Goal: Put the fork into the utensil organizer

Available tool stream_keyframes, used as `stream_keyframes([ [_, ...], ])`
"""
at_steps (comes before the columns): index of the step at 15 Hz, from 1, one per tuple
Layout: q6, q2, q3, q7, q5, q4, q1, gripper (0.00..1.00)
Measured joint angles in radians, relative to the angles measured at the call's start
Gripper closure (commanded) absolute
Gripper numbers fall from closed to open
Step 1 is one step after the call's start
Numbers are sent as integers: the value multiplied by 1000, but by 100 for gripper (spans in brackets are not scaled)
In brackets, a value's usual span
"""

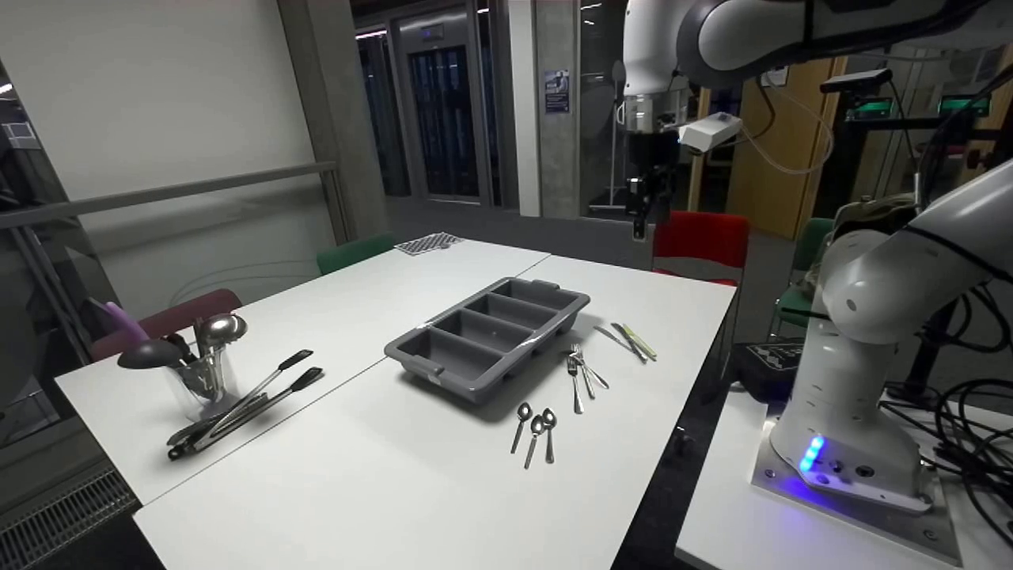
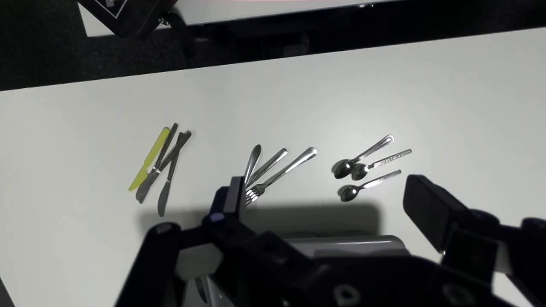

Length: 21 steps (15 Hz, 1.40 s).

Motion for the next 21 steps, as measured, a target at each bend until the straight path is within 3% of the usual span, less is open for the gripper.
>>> stream_keyframes([
  [5,29,208,-154,-40,3,106,-75,0],
  [8,62,376,-212,-88,26,164,-82,0],
  [12,101,528,-229,-136,85,204,-82,0],
  [21,105,540,-225,-133,83,203,-79,0],
])
